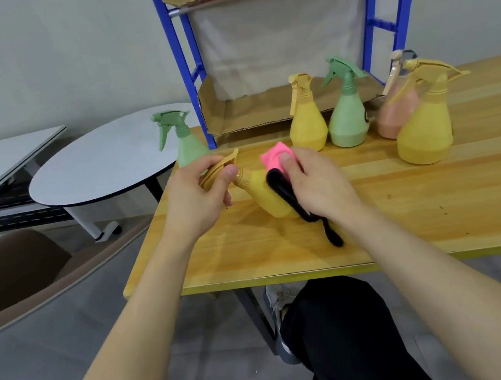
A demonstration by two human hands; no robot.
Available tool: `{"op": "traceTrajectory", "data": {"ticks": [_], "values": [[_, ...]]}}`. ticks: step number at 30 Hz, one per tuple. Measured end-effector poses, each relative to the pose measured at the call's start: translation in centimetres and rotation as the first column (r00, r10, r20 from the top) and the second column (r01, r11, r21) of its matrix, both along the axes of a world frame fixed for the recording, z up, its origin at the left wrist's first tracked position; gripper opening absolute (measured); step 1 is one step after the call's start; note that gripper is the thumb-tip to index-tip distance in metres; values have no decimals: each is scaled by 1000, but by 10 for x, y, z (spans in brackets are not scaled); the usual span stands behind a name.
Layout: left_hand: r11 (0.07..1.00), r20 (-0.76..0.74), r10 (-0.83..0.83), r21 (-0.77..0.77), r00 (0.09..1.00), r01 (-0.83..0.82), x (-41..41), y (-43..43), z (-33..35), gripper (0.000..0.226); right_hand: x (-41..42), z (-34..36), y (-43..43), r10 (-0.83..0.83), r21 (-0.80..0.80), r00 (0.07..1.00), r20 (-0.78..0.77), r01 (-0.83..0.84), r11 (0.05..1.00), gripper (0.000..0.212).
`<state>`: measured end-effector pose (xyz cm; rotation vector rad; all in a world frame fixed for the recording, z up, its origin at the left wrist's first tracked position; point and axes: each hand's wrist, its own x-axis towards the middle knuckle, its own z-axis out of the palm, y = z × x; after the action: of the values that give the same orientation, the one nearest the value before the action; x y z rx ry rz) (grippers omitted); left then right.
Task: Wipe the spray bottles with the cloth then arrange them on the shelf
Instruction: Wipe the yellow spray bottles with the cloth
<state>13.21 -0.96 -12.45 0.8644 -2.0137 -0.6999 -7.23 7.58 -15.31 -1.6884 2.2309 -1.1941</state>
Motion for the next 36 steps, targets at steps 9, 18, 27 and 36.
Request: {"op": "traceTrajectory", "data": {"ticks": [9, 18, 27, 36], "values": [[999, -16, -33, -37, 999, 32, 0, 5, -7, 8, 10, -18, -1, 16, -67, 998, -67, -20, 998, 47], [999, 2, -17, -30, 1000, 17, -11, 9, 1, 9, 6, 8, 7, 24, -106, 1000, 5, -24, 994, 40], [999, 47, 37, 24, 998, -38, -15, 11, 9, 13, -17, -8, 10, -156, 82, 963, 220, 141, 987, 42], [998, 87, 7, 64, 996, -13, -30, 27, 29, 31, 14, -21, 10, 43, -125, 952, -303, -84, 989, 47]]}}
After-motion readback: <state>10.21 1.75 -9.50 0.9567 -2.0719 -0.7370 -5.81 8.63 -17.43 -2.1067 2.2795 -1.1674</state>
